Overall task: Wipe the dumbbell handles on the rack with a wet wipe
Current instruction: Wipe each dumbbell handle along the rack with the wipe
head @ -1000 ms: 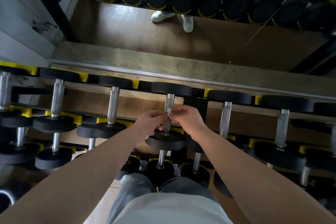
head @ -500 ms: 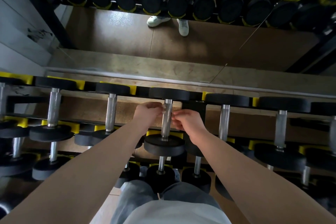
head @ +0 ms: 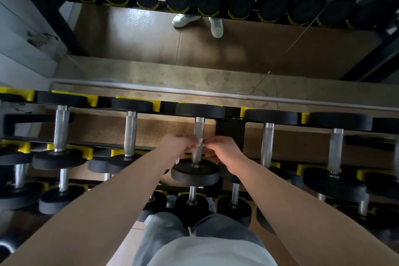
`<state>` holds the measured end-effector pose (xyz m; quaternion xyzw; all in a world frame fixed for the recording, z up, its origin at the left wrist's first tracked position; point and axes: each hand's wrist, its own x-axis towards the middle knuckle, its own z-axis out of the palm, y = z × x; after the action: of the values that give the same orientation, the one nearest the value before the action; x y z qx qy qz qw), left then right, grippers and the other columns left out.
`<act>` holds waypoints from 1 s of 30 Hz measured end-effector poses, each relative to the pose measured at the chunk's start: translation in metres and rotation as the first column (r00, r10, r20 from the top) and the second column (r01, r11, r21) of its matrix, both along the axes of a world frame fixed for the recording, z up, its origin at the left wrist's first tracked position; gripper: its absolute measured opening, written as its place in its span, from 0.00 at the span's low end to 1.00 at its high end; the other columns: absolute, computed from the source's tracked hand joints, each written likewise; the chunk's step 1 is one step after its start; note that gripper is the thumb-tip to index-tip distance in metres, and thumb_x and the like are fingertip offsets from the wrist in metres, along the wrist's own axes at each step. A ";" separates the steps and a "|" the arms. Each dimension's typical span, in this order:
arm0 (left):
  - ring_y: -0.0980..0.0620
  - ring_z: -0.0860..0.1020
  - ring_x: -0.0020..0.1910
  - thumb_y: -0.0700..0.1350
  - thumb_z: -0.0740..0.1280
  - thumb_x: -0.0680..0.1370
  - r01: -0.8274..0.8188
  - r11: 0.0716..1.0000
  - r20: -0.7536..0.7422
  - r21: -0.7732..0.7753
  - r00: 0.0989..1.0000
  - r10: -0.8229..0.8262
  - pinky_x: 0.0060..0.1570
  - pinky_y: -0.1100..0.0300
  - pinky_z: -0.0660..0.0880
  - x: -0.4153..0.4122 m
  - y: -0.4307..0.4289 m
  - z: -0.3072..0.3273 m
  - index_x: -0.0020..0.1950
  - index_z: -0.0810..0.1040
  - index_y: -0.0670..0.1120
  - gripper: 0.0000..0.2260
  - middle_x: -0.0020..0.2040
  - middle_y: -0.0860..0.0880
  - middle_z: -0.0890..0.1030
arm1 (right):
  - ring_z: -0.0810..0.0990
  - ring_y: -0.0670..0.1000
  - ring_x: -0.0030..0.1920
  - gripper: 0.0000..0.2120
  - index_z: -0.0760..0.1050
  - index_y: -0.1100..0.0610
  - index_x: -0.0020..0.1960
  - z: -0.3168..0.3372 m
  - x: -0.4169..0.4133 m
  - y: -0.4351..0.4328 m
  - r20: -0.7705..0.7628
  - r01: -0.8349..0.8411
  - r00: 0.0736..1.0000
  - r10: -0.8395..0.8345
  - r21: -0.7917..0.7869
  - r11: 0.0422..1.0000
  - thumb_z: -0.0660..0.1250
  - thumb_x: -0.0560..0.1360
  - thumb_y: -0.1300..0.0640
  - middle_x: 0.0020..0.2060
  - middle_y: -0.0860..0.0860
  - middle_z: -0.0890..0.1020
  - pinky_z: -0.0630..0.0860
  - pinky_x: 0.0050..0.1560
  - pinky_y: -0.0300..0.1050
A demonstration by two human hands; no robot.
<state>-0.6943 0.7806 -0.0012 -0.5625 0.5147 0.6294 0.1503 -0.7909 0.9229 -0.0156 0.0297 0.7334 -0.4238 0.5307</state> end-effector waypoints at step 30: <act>0.52 0.79 0.40 0.41 0.71 0.78 0.499 0.858 0.123 -0.120 0.865 -0.486 0.36 0.61 0.74 0.007 -0.010 -0.020 0.56 0.85 0.52 0.10 0.47 0.48 0.85 | 0.84 0.53 0.50 0.06 0.81 0.52 0.54 -0.015 -0.009 0.005 -0.003 -0.065 0.998 0.066 0.069 0.995 0.65 0.82 0.55 0.50 0.54 0.85 0.79 0.47 0.46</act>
<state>-0.6872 0.7703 -0.0214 -0.4491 0.6792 0.5046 0.2870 -0.7999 0.9274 -0.0306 0.0227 0.7496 -0.3806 0.5410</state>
